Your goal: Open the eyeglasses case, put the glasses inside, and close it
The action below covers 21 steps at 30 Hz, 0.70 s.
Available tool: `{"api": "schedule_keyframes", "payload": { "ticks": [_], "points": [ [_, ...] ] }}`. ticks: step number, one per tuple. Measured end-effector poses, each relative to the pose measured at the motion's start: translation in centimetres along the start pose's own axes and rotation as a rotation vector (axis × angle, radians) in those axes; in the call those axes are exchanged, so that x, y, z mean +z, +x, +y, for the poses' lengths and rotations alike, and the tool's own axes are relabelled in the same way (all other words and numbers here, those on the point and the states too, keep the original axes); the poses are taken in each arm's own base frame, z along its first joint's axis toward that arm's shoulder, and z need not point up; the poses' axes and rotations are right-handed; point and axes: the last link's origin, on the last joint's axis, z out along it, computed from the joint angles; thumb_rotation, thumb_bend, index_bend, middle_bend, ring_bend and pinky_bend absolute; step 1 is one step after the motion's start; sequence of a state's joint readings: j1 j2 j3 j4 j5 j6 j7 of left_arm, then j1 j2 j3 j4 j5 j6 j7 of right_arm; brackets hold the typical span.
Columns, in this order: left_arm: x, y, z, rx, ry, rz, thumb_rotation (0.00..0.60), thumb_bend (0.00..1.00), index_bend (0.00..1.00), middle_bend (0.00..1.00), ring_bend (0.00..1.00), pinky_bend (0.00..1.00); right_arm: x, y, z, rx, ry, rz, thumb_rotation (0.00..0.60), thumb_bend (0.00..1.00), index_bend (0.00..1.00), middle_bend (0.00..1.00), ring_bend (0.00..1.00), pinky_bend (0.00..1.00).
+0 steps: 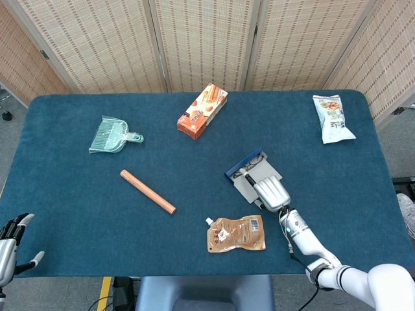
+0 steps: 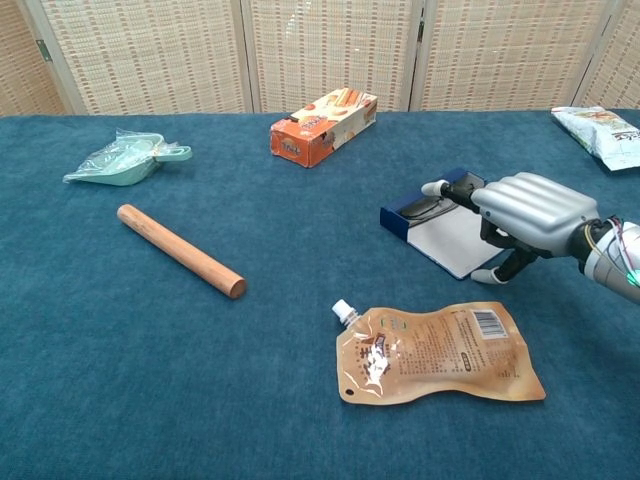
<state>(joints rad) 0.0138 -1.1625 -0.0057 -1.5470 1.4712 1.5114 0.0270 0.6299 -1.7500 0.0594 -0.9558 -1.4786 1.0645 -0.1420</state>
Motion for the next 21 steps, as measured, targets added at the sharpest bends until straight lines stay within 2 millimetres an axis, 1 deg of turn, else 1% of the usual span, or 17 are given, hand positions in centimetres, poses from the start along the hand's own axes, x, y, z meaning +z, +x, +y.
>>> {"api": "schedule_keyframes", "payload": {
  "ticks": [4, 16, 21],
  "points": [
    [0.0, 0.0, -0.1, 0.001, 0.002, 0.000, 0.600, 0.24, 0.16, 0.16, 0.16, 0.29, 0.4, -0.1, -0.1, -0.001, -0.001, 0.005, 0.600, 0.20, 0.04, 0.99, 1.00, 1.00],
    [0.0, 0.0, -0.1, 0.001, 0.001, -0.001, 0.600, 0.24, 0.16, 0.16, 0.16, 0.29, 1.8, 0.5, 0.0, 0.000, 0.003, 0.041, 0.600, 0.35, 0.07, 0.99, 1.00, 1.00],
    [0.0, 0.0, -0.2, 0.001, 0.005, 0.000, 0.600, 0.24, 0.16, 0.16, 0.16, 0.29, 2.3, 0.9, 0.1, -0.008, 0.007, 0.049, 0.600, 0.38, 0.08, 0.99, 1.00, 1.00]
  ]
}}
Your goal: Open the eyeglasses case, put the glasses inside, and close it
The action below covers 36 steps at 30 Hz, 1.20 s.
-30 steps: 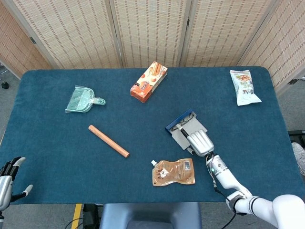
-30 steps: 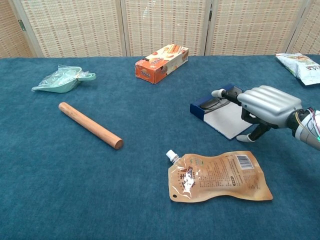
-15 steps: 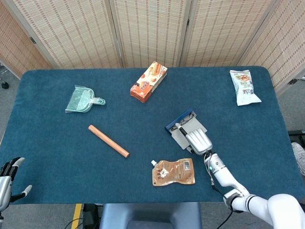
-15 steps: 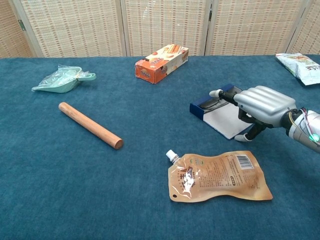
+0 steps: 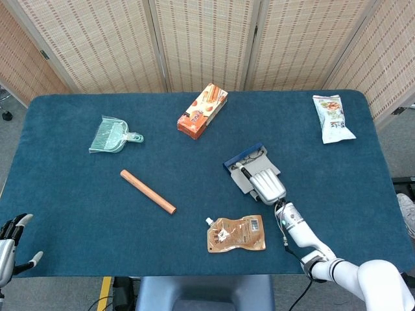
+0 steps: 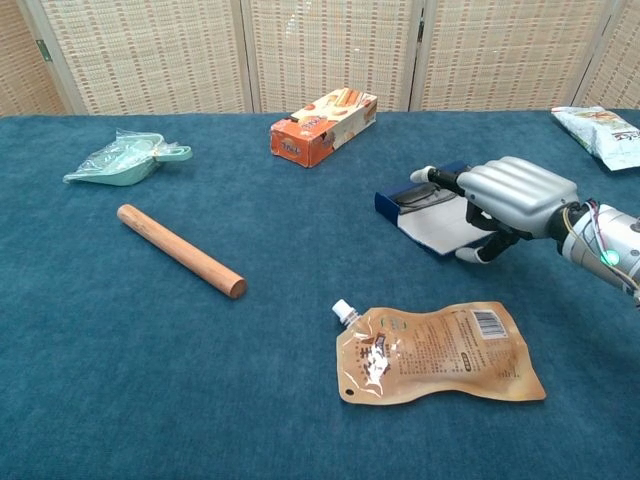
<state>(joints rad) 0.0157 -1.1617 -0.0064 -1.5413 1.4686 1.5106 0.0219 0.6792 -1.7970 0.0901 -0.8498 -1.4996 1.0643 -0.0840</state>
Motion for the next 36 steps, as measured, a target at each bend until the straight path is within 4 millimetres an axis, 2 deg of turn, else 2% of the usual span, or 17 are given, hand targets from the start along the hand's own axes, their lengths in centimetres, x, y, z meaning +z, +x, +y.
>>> {"api": "schedule_keyframes", "payload": {
  "ticks": [12, 16, 23, 29, 36],
  "points": [
    [0.0, -0.1, -0.2, 0.002, 0.006, -0.006, 0.600, 0.24, 0.16, 0.16, 0.16, 0.29, 1.6, 1.0, 0.1, -0.009, -0.003, 0.025, 0.600, 0.38, 0.10, 0.99, 1.00, 1.00],
    [0.0, -0.2, -0.2, 0.001, 0.006, -0.008, 0.600, 0.24, 0.16, 0.16, 0.16, 0.29, 2.0, 1.3, 0.3, -0.016, -0.005, 0.032, 0.600, 0.37, 0.19, 0.99, 1.00, 1.00],
    [0.0, -0.3, -0.2, 0.001, 0.008, -0.013, 0.600, 0.24, 0.16, 0.16, 0.16, 0.29, 2.4, 1.3, 1.2, -0.040, -0.031, 0.025, 0.600, 0.34, 0.47, 1.00, 1.00, 1.00],
    [0.1, -0.4, -0.1, 0.001, 0.005, -0.017, 0.600, 0.24, 0.16, 0.16, 0.16, 0.29, 2.6, 1.0, 2.0, -0.052, -0.053, 0.011, 0.600, 0.35, 0.52, 1.00, 1.00, 1.00],
    [0.1, -0.4, -0.1, 0.000, 0.005, -0.018, 0.600, 0.24, 0.16, 0.16, 0.16, 0.29, 2.8, 1.0, 2.6, -0.055, -0.065, 0.010, 0.600, 0.41, 0.57, 1.00, 1.00, 1.00]
  ]
}}
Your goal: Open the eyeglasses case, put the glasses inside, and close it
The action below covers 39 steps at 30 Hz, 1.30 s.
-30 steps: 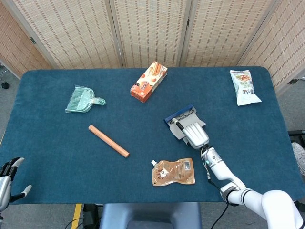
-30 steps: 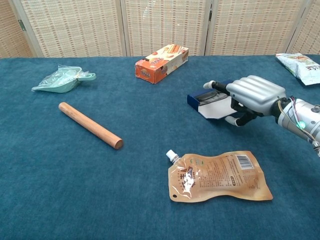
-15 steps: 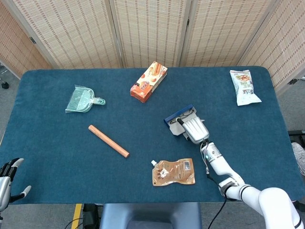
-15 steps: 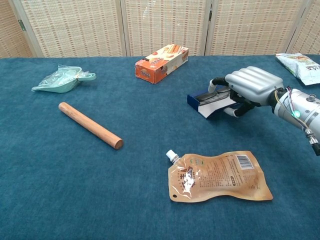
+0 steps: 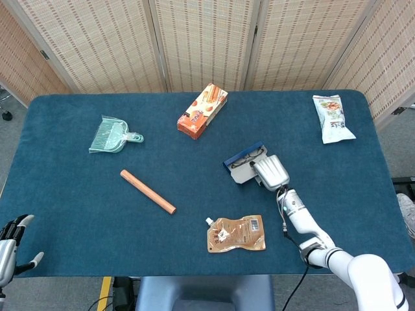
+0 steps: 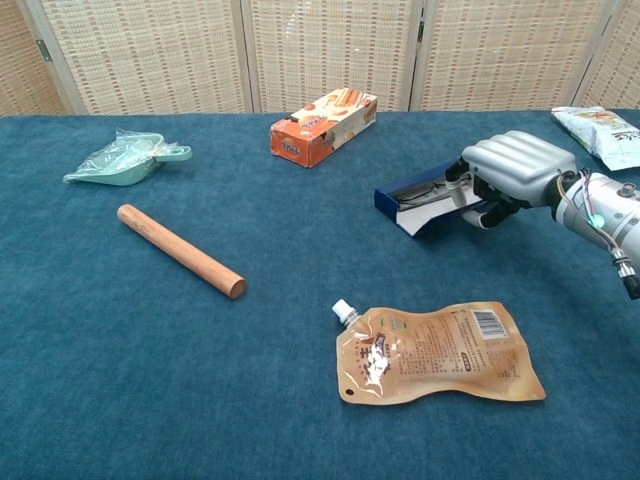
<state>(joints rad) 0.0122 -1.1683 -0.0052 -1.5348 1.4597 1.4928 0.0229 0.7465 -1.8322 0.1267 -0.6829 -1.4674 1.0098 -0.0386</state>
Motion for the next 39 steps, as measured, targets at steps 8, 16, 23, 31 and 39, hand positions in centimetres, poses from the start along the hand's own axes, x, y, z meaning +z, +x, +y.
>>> {"api": "schedule_keyframes", "payload": {
  "ticks": [8, 16, 23, 31, 39],
  "points": [
    [0.2, 0.0, 0.2, -0.002, -0.008, 0.002, 0.600, 0.24, 0.16, 0.16, 0.16, 0.29, -0.8, 0.3, 0.2, -0.005, 0.027, 0.020, 0.600, 0.47, 0.65, 1.00, 1.00, 1.00],
    [0.5, 0.0, 0.5, -0.004, -0.025, 0.005, 0.600, 0.24, 0.16, 0.16, 0.16, 0.29, -3.5, 1.1, 0.3, 0.000, 0.086, 0.033, 0.600, 0.48, 0.67, 1.00, 1.00, 1.00],
    [0.5, 0.1, 0.9, -0.010, -0.040, 0.009, 0.600, 0.24, 0.16, 0.16, 0.16, 0.29, -7.1, 2.1, 0.3, 0.003, 0.141, -0.008, 0.600, 0.48, 0.67, 1.00, 1.00, 1.00],
    [0.5, 0.3, 1.1, -0.009, -0.046, 0.011, 0.600, 0.24, 0.16, 0.16, 0.16, 0.29, -7.7, 3.1, 0.6, -0.036, 0.145, -0.040, 0.600, 0.48, 0.67, 1.00, 1.00, 1.00],
    [0.1, 0.4, 0.6, -0.006, -0.030, 0.009, 0.600, 0.24, 0.16, 0.16, 0.16, 0.29, -5.3, 3.7, -1.1, -0.056, 0.170, -0.028, 0.600, 0.48, 0.67, 1.00, 1.00, 1.00]
  ]
}}
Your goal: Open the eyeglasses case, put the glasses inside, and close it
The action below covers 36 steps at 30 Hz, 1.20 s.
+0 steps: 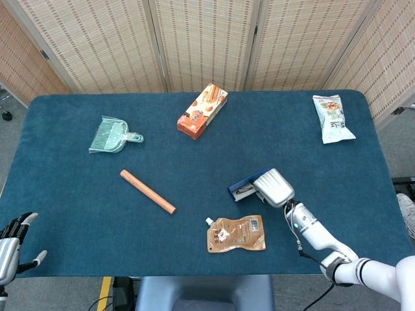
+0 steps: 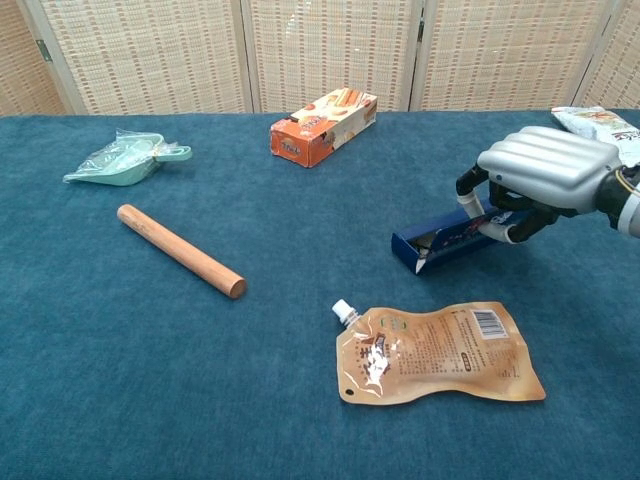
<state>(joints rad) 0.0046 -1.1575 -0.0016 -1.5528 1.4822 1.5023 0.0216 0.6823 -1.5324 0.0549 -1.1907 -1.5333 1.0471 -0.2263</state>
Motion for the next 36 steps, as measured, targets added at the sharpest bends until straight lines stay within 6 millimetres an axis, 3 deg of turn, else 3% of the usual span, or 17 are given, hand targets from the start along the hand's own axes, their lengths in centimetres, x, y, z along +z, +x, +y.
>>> {"api": "schedule_keyframes", "payload": {
  "ticks": [5, 7, 9, 11, 14, 23, 36],
  "points": [
    [-0.1, -0.1, 0.0, -0.002, 0.003, -0.004, 0.600, 0.24, 0.16, 0.16, 0.16, 0.29, 1.3, 0.2, -0.3, -0.011, 0.004, -0.004, 0.600, 0.48, 0.67, 1.00, 1.00, 1.00],
    [-0.1, -0.1, 0.0, -0.002, 0.002, -0.004, 0.600, 0.24, 0.16, 0.16, 0.16, 0.29, 1.8, 0.2, -0.4, -0.016, 0.004, -0.009, 0.600, 0.48, 0.62, 1.00, 1.00, 1.00],
    [-0.1, -0.1, 0.0, -0.003, 0.003, -0.005, 0.600, 0.24, 0.16, 0.16, 0.16, 0.29, 2.3, 0.0, -0.5, -0.024, 0.001, -0.015, 0.600, 0.48, 0.49, 1.00, 1.00, 1.00],
    [-0.1, -0.1, 0.0, -0.005, 0.002, -0.005, 0.600, 0.24, 0.16, 0.16, 0.16, 0.29, 2.7, -0.4, -0.5, -0.037, -0.004, -0.024, 0.600, 0.48, 0.27, 0.98, 1.00, 1.00],
    [-0.3, -0.1, -0.1, -0.012, 0.004, -0.008, 0.600, 0.24, 0.16, 0.16, 0.16, 0.29, 3.4, -1.0, -0.7, -0.055, -0.013, -0.038, 0.600, 0.48, 0.10, 0.97, 1.00, 1.00],
    [-0.7, 0.1, -0.7, -0.019, 0.021, -0.009, 0.600, 0.24, 0.16, 0.16, 0.16, 0.29, 5.1, -2.6, -1.2, -0.058, -0.049, -0.064, 0.600, 0.48, 0.01, 0.97, 1.00, 1.00],
    [-0.6, 0.1, -0.7, -0.021, 0.020, -0.005, 0.600, 0.24, 0.16, 0.16, 0.16, 0.29, 4.4, -1.0, -0.1, 0.004, -0.044, -0.026, 0.600, 0.46, 0.01, 0.97, 1.00, 1.00]
  ]
}}
